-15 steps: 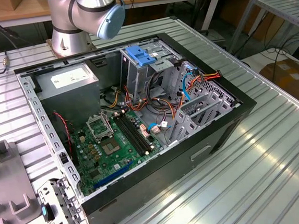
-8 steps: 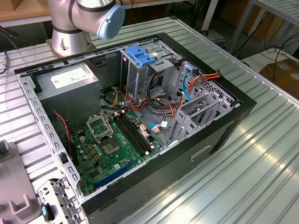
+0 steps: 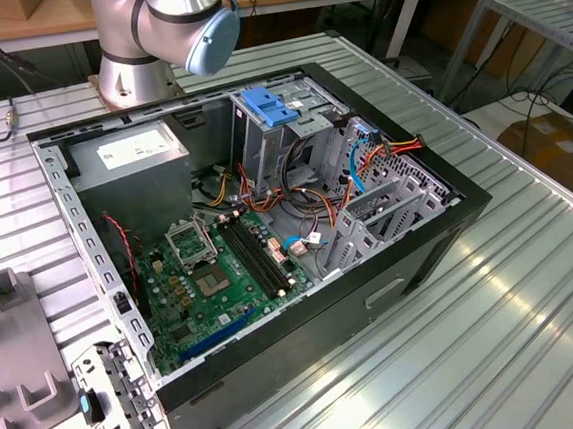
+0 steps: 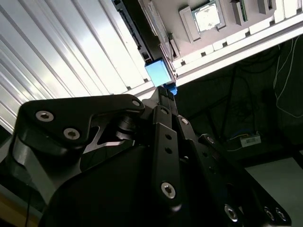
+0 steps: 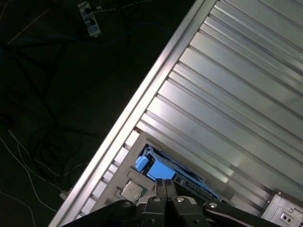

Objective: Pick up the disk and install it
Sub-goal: 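Pick up the disk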

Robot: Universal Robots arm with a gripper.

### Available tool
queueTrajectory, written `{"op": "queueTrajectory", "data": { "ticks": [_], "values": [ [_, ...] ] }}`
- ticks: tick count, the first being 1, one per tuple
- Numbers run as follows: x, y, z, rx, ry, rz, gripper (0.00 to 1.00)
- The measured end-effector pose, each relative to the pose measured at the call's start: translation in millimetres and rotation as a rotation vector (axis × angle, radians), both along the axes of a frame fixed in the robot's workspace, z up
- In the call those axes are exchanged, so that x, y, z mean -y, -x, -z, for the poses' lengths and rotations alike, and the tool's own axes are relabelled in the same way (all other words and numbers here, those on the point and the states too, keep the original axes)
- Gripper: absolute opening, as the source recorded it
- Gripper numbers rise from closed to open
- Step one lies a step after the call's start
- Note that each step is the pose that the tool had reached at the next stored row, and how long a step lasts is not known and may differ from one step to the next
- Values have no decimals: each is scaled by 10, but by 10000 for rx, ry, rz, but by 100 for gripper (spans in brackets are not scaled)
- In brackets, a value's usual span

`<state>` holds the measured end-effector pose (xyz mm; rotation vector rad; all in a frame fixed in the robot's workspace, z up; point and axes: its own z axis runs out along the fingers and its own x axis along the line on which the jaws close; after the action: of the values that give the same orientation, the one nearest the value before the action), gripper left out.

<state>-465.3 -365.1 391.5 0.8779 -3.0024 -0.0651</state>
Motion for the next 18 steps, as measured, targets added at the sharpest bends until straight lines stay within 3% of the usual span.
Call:
{"op": "queueTrajectory", "data": {
  "ticks": [6, 11, 14, 18],
  "values": [
    [0, 0, 0, 0, 0, -43, 11],
    [0, 0, 2, 2, 0, -1216, 11],
    [0, 0, 4, 45, 3, -1624, 11],
    [0, 0, 4, 51, 2, -2076, 11]
  ]
}}
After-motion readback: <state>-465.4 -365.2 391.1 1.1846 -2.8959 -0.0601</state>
